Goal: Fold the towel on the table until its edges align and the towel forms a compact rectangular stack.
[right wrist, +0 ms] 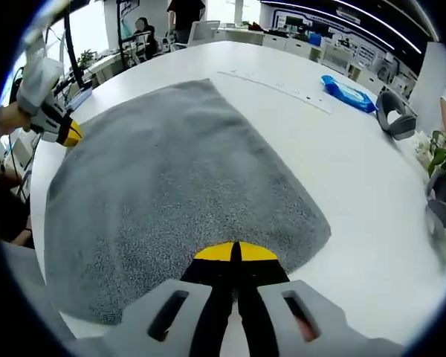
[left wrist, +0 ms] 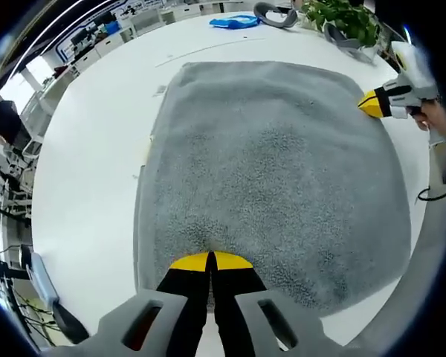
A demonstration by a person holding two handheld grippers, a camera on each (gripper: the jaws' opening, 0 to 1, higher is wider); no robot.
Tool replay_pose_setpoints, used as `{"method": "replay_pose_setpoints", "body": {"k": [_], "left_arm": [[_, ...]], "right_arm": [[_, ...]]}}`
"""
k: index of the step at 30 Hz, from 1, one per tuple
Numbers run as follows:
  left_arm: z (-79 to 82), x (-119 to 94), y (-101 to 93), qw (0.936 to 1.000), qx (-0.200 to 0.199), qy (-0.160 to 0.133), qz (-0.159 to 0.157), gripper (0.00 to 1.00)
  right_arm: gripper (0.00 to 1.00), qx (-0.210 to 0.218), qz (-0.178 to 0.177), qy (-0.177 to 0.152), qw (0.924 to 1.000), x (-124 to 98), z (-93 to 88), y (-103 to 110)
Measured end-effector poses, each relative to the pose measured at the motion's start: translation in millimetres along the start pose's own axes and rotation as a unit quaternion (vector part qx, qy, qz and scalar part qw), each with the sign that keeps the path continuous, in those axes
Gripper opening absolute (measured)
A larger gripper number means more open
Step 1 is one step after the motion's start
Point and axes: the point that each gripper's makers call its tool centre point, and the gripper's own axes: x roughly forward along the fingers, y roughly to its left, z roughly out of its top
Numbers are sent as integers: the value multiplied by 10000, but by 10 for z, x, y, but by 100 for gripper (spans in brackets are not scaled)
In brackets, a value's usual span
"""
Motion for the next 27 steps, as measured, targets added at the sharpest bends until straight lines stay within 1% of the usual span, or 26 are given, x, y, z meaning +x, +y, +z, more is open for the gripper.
{"method": "replay_pose_setpoints", "body": {"k": [7,10,14,16,19,27], "left_arm": [[44,26,25,9999,18,91,-61,0],[63,40,42,9999,35,120,-73,0],[79,49,50,9999,8,79,-98,0],[83,49,47,9999,25,67,-95,0],[96,50,45,9998,166,59,-60,0],[157,64,46,9998,191,0,-94,0]], "right_arm": [[0,12,-59,-7,10000,-44,-61,45],[0,-51,-71,42,10000,-56,-79,64],[0,-71,-76,64,9999,-67,-93,71],[0,5,-38,79,10000,-80,-110,79],[0,47,29,75,10000,-107,-146,96],[0,82,215,189,9996,-167,-237,150]]}}
